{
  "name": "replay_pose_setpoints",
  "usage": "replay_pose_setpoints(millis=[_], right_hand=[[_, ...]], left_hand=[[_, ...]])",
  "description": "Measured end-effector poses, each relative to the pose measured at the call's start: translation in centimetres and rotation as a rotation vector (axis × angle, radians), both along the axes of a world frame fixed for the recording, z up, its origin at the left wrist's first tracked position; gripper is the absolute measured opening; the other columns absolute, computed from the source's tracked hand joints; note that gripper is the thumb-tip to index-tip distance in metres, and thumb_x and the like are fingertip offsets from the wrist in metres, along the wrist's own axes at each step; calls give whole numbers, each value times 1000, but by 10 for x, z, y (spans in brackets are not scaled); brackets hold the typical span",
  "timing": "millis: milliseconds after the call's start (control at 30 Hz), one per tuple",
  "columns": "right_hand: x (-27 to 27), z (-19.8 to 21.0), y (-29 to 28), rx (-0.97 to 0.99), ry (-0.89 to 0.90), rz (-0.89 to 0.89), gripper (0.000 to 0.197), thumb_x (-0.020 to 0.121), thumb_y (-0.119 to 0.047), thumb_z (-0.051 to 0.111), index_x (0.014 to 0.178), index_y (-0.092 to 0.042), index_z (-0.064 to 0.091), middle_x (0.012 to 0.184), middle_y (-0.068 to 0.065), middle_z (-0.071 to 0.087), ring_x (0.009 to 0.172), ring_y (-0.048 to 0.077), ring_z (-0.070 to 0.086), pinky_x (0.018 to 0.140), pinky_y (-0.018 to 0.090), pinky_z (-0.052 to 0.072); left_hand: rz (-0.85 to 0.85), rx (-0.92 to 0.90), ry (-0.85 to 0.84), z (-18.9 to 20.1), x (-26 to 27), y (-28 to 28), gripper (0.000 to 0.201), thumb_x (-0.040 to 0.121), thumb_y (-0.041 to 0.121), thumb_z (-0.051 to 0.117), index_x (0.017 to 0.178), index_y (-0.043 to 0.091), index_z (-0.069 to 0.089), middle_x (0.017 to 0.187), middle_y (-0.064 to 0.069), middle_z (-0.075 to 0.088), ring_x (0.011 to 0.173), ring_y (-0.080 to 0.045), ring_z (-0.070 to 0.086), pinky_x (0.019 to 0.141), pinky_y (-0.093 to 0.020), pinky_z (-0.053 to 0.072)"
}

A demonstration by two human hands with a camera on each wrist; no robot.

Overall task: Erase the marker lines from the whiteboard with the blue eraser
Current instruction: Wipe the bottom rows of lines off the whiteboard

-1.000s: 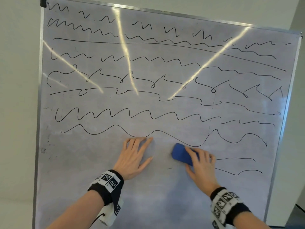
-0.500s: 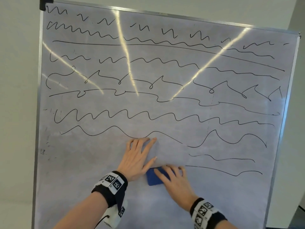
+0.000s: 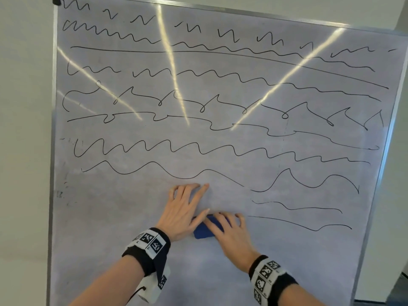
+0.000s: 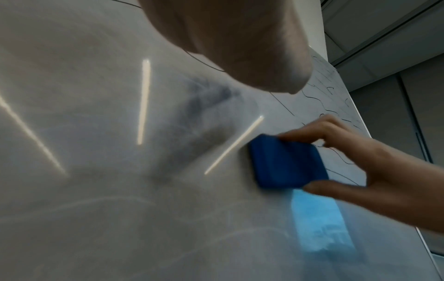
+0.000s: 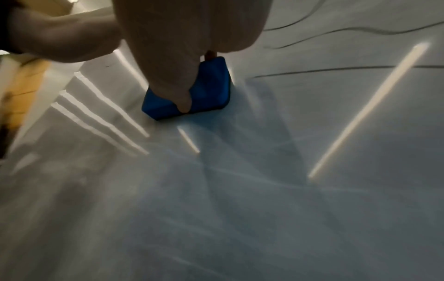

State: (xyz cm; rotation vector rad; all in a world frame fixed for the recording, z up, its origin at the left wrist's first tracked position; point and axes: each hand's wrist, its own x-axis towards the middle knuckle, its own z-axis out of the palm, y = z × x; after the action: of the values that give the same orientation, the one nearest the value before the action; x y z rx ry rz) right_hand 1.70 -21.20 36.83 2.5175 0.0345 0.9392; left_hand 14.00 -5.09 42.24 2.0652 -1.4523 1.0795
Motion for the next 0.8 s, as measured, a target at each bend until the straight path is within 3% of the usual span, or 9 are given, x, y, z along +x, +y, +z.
replay_pose_setpoints(millis=[167, 267, 300, 400, 533, 633, 800], right_hand=[[-60, 16, -73, 229, -316, -205, 78, 59, -15, 80, 129, -23, 45, 118, 2, 45, 101, 25, 45, 83, 42, 30], [-87, 19, -99, 334, -396, -261, 53, 82, -34, 52, 132, -19, 41, 117, 6, 45, 96, 28, 47, 82, 41, 30], [-85, 21, -99, 342, -396, -268, 53, 82, -35, 51, 132, -19, 41, 116, 6, 45, 94, 29, 47, 81, 42, 31], [-54, 26, -77, 270, -368, -211, 73, 66, -23, 79, 129, -20, 43, 115, 6, 46, 93, 30, 45, 79, 42, 36], [-16, 31, -40, 165, -265, -114, 84, 54, -14, 83, 129, -22, 46, 120, 4, 45, 102, 26, 44, 86, 44, 32], [-32, 32, -57, 162, -254, -143, 82, 56, -14, 83, 129, -23, 47, 120, 4, 49, 105, 24, 45, 88, 43, 30], [-93, 21, -110, 425, -444, -323, 77, 63, -14, 84, 128, -20, 43, 113, 8, 50, 94, 27, 46, 80, 45, 37]], left_hand=[[-16, 14, -6, -2, -5, -5, 59, 94, 49, 39, 143, 17, 38, 124, -6, 49, 108, -24, 47, 93, -40, 29], [-22, 10, -3, 1, -7, -7, 59, 94, 49, 38, 144, 17, 37, 125, -6, 49, 108, -23, 46, 94, -39, 28], [-25, 7, -5, 3, -8, -9, 60, 94, 49, 37, 144, 17, 37, 125, -7, 49, 108, -23, 46, 94, -39, 28], [-34, -4, -14, 8, -14, -18, 59, 93, 49, 37, 143, 16, 39, 124, -7, 50, 108, -23, 45, 93, -39, 28], [-39, -19, -11, 10, -24, -29, 59, 93, 50, 37, 142, 17, 41, 125, -7, 51, 109, -23, 45, 93, -39, 29], [-49, -12, -11, 8, -26, -33, 59, 93, 50, 38, 143, 17, 40, 125, -7, 50, 109, -23, 45, 93, -39, 29], [-65, -2, -2, -1, -20, -27, 59, 95, 49, 35, 143, 17, 38, 124, -6, 49, 109, -23, 46, 95, -39, 27]])
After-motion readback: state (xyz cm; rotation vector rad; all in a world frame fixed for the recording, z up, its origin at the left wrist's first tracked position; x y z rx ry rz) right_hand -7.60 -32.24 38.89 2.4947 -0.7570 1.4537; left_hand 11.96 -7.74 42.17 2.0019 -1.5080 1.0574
